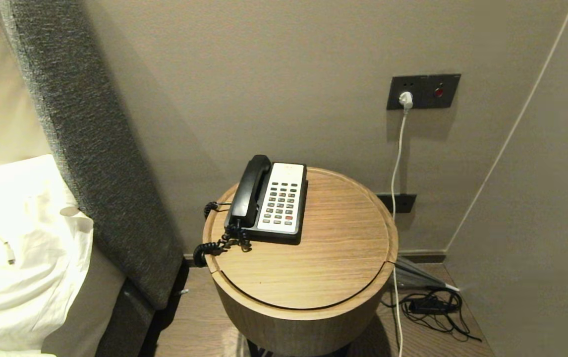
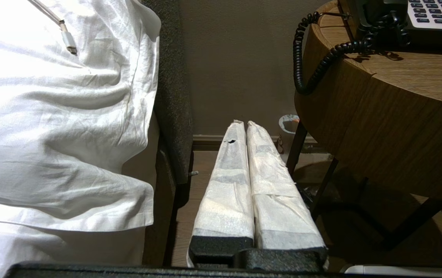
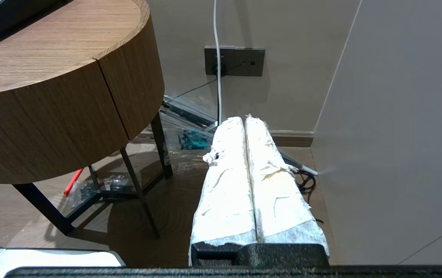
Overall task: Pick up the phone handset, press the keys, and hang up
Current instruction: Pick up the desk phone handset
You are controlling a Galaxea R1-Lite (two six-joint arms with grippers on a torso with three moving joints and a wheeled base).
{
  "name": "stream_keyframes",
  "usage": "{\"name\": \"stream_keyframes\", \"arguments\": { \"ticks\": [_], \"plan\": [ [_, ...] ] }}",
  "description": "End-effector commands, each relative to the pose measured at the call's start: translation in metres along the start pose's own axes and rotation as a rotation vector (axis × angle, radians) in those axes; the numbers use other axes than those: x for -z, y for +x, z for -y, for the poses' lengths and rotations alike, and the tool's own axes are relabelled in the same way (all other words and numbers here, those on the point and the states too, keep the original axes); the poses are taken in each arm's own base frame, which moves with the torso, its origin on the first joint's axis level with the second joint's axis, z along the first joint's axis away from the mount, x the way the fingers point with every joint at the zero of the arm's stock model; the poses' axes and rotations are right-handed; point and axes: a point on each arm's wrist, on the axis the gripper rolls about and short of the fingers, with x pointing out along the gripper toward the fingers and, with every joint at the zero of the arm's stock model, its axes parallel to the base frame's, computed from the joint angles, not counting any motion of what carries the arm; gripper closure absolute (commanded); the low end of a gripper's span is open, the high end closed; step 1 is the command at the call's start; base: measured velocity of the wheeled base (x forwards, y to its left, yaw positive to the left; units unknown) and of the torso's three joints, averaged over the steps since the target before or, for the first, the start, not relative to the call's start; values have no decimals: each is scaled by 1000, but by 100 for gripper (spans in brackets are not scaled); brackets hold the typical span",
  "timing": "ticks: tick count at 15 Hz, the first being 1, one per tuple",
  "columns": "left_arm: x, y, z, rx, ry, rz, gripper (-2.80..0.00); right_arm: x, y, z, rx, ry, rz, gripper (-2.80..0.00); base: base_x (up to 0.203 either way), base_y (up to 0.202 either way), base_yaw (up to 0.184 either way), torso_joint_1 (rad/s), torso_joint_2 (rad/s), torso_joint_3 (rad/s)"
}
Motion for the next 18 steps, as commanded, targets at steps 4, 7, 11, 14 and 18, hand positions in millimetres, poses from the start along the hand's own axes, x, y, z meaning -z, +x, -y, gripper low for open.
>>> {"name": "stream_keyframes", "arguments": {
  "ticks": [4, 7, 11, 14, 18],
  "plan": [
    [1, 0, 0, 0, -9, -6, 0, 0, 0, 0, -1, -1, -1, 0, 0, 0, 0, 0, 0, 0],
    [1, 0, 0, 4, 3, -9, 0, 0, 0, 0, -1, -1, 0, 0, 0, 0, 0, 0, 0, 0],
    [1, 0, 0, -2, 0, -9, 0, 0, 0, 0, -1, -1, -1, 0, 0, 0, 0, 1, 1, -82],
    [1, 0, 0, -3, -2, -8, 0, 0, 0, 0, -1, -1, 0, 0, 0, 0, 0, 0, 3, -193],
    [1, 0, 0, -3, -2, -8, 0, 0, 0, 0, -1, -1, 0, 0, 0, 0, 0, 3, 2, -199]
  ]
}}
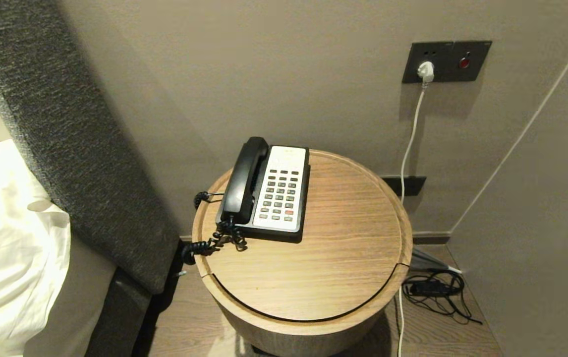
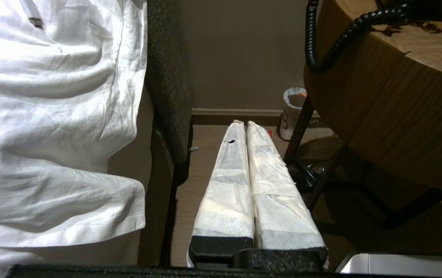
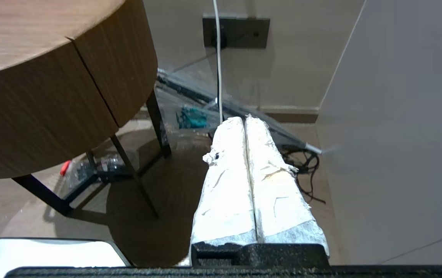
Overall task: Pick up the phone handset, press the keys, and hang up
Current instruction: Pick up the desk phone handset
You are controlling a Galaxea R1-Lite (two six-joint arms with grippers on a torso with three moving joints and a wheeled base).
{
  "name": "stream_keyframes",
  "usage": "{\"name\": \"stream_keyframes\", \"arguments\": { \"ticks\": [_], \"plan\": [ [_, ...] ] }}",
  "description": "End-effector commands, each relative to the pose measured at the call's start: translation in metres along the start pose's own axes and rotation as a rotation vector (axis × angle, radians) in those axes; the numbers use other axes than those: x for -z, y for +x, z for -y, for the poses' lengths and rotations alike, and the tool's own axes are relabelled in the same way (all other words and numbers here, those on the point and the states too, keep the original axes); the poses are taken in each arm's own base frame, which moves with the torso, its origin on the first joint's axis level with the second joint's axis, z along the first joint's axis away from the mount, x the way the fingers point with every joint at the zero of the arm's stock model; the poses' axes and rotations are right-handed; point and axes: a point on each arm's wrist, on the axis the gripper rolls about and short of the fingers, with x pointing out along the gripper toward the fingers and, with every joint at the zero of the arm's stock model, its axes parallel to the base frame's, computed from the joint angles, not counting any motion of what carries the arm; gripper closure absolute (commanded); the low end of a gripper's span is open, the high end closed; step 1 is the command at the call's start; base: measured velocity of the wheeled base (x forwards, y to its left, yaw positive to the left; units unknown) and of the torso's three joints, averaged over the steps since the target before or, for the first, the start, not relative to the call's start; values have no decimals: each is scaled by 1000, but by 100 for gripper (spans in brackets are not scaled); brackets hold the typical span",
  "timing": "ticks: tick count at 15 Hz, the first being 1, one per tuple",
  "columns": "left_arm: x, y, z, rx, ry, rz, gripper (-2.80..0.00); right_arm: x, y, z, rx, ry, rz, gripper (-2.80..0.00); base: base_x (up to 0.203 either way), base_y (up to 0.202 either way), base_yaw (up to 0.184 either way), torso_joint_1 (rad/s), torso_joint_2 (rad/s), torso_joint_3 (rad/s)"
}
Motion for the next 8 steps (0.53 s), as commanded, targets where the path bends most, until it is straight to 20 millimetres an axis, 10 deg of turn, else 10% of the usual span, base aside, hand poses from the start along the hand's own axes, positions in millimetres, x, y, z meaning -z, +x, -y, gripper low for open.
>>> {"name": "stream_keyframes", "arguments": {
  "ticks": [1, 8],
  "plan": [
    [0, 0, 0, -1, 0, -3, 0, 0, 0, 0, -1, -1, 1, 0, 0, 0, 0, 2, 7, -207],
    [0, 0, 0, -1, 0, -3, 0, 0, 0, 0, -1, -1, 1, 0, 0, 0, 0, 3, 3, -201]
  ]
}}
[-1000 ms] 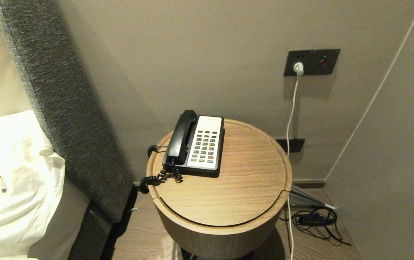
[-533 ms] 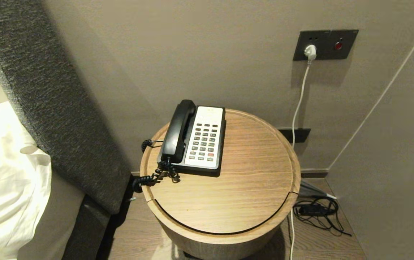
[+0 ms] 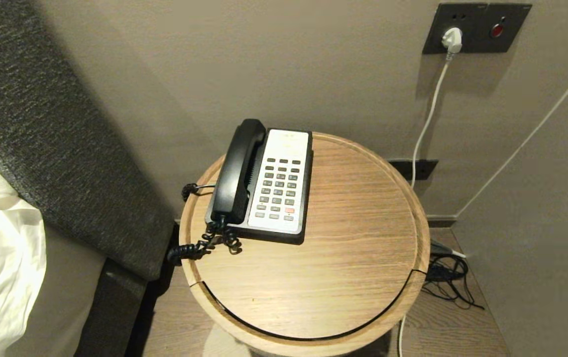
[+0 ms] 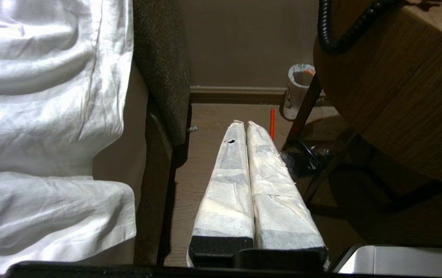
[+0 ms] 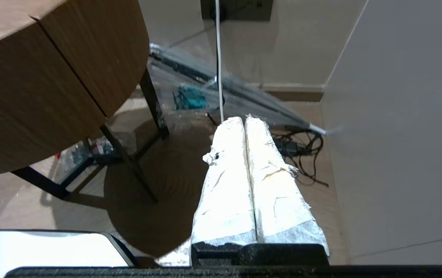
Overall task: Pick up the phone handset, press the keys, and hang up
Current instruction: Pick up the desk phone handset
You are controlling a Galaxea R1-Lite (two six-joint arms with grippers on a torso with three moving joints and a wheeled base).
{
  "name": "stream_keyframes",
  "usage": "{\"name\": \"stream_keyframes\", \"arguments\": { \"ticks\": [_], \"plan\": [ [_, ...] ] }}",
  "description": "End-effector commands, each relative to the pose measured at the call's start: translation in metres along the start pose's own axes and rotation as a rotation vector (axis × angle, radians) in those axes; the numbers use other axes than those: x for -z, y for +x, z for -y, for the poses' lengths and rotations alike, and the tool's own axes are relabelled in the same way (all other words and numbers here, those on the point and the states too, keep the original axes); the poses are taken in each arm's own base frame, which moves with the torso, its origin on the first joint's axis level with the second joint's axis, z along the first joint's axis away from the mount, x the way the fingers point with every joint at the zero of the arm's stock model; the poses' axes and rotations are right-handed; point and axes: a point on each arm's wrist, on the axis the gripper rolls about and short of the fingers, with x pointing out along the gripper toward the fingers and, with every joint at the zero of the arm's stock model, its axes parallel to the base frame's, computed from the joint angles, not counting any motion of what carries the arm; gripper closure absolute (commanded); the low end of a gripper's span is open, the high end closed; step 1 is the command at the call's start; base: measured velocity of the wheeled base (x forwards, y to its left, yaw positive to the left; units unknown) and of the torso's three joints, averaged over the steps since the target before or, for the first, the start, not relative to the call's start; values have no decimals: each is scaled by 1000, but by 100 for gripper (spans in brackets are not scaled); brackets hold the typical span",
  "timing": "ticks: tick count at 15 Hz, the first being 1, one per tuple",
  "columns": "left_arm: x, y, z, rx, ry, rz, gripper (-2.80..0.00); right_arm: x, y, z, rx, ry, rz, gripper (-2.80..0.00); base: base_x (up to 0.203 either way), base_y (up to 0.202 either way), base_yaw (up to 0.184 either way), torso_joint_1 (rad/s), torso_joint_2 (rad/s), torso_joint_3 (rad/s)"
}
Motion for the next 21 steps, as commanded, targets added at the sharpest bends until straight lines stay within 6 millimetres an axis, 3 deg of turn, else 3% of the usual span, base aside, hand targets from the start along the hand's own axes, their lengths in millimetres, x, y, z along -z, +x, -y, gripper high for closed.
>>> {"name": "stream_keyframes", "arguments": {
  "ticks": [1, 8, 19, 21],
  "plan": [
    [0, 0, 0, 0, 0, -3, 0, 0, 0, 0, 0, -1, 0, 0, 0, 0, 0, 2, 0, -200],
    [0, 0, 0, 1, -1, -3, 0, 0, 0, 0, 0, -1, -1, 0, 0, 0, 0, 1, 3, -192],
    [-1, 0, 0, 9, 28, -12, 0, 0, 0, 0, 0, -1, 0, 0, 0, 0, 0, 1, 0, -12],
    [-27, -8, 0, 24, 33, 60, 0, 0, 0, 0, 0, -1, 0, 0, 0, 0, 0, 0, 0, 0]
  ]
}}
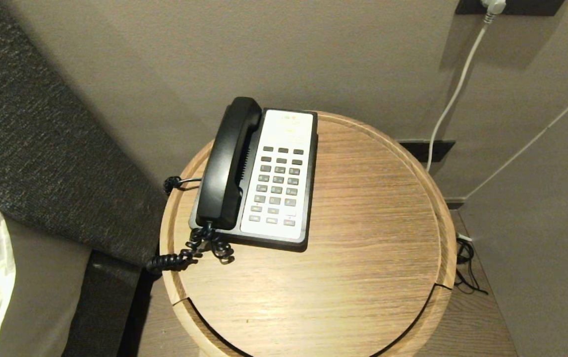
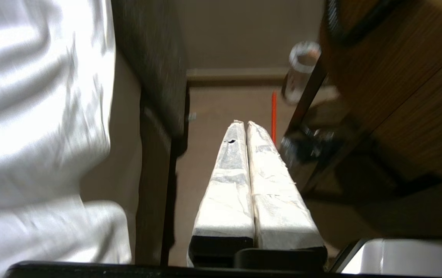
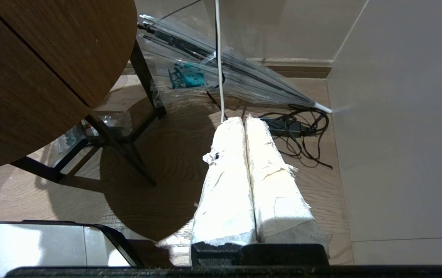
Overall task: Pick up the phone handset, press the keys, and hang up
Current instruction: Pick up the desk phone handset
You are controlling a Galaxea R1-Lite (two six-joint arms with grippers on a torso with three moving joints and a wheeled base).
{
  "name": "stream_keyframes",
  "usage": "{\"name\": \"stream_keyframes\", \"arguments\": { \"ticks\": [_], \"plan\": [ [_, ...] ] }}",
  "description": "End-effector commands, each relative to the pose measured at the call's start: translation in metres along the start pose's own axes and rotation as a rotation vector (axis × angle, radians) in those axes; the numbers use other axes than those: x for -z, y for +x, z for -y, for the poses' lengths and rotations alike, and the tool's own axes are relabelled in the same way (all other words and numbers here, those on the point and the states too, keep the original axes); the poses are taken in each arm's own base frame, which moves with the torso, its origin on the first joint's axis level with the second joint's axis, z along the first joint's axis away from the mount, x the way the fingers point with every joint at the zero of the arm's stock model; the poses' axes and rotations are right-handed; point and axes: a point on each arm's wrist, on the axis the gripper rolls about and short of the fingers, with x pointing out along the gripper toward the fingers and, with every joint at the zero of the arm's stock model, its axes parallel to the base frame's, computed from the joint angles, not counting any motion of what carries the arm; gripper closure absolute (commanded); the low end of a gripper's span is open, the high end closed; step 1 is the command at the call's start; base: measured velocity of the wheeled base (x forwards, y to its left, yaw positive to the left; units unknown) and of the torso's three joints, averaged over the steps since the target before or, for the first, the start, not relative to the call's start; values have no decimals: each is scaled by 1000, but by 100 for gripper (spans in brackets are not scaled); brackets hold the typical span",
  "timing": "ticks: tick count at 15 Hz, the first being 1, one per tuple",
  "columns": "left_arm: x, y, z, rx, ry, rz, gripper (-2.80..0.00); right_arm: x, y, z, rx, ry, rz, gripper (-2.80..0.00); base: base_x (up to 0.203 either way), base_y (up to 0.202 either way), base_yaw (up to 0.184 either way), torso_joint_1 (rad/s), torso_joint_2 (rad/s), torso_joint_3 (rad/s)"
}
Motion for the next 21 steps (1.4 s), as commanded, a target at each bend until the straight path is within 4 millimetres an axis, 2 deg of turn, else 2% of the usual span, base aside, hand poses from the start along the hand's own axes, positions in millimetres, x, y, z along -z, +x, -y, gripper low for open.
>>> {"name": "stream_keyframes", "arguments": {
  "ticks": [1, 3, 4, 5, 6, 7, 9, 11, 12, 14, 18, 21],
  "plan": [
    [-44, -13, -1, 31, 5, 87, 0, 0, 0, 0, -1, -1, 0, 0, 0, 0, 0, 0, 0, 0],
    [-118, -32, -3, 89, 9, 132, 0, 0, 0, 0, -1, -1, 0, 0, 0, 0, 0, 0, 0, 0],
    [-159, -35, -4, 125, 10, 122, 0, 0, 0, 0, -1, -1, -1, 0, 0, 0, 0, 0, 0, 0],
    [-197, -25, -4, 168, 6, 71, 0, 0, 0, 0, -1, -1, 0, 0, 0, 0, 0, 0, 0, 0],
    [-229, -4, -5, 214, -3, -7, 0, 0, 0, 0, -1, -1, -1, 0, 0, 0, 0, 0, 0, 0],
    [-252, 22, -6, 251, -16, -93, 0, 0, 0, 0, -1, -1, -1, 0, 0, 0, 0, 0, 0, 0],
    [-286, 83, -7, 304, -52, -253, 0, 0, 0, 0, -1, -1, 0, 0, 0, 0, 0, 0, 0, 0],
    [-299, 135, -4, 358, -81, -374, 0, 0, 0, 0, -1, -1, 0, 0, 0, 0, 0, 0, 0, 0],
    [-301, 155, 2, 396, -81, -426, 0, 0, 0, 0, -1, -1, 0, 0, 0, 0, 0, 0, 0, 0],
    [-299, 173, 26, 444, -32, -488, 0, 0, 0, 0, -1, -1, -1, 0, 0, 0, 0, 0, 0, 0],
    [-297, 200, 90, 465, -31, -569, 0, 0, 0, 0, -1, -1, 0, 0, 0, 0, 0, 0, 0, 0],
    [-298, 210, 109, 370, -35, -553, 0, 0, 0, 0, -1, -1, 0, 0, 0, 0, 0, 0, 0, 0]
  ]
}}
